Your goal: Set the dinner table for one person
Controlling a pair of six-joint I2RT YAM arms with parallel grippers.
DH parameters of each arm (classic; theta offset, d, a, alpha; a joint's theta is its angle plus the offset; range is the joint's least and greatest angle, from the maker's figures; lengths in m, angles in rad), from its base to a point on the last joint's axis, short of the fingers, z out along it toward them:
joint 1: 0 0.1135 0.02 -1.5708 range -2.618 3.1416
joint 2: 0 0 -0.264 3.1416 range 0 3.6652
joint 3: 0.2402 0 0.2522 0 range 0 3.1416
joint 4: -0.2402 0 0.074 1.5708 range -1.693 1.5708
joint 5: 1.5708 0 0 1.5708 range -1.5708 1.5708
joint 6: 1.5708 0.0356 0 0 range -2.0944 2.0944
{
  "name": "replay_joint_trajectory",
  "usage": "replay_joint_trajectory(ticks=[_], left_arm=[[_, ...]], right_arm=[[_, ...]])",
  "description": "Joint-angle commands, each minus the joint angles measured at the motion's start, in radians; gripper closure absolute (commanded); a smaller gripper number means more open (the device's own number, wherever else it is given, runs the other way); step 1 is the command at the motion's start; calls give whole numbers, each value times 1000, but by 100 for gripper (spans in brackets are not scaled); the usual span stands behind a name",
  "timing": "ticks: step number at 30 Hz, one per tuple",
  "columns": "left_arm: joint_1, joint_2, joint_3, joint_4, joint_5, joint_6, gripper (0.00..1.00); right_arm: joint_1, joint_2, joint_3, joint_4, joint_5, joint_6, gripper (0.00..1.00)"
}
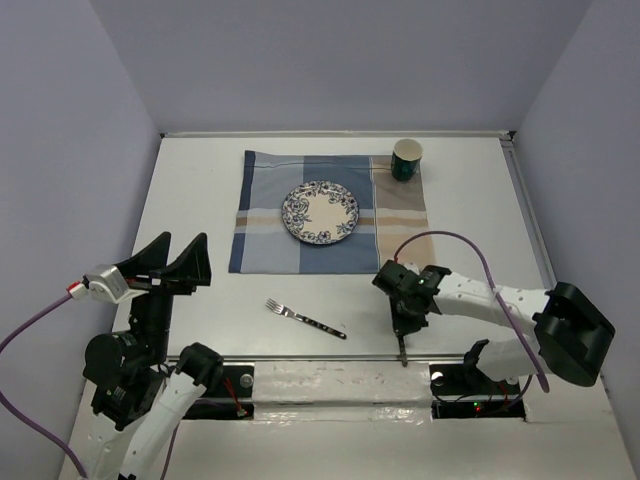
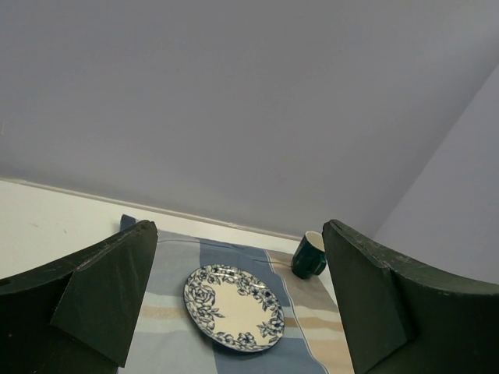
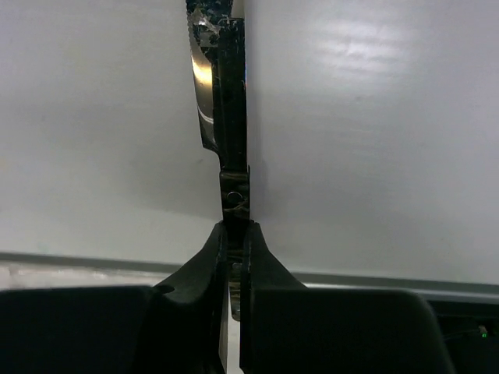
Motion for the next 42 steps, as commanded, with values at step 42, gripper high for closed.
replay_joint_trajectory(ticks=[42], left_arm=[[-9, 48, -1, 43, -32, 36, 2]], right_arm=[[-518, 874, 1070, 269, -45, -459, 100]])
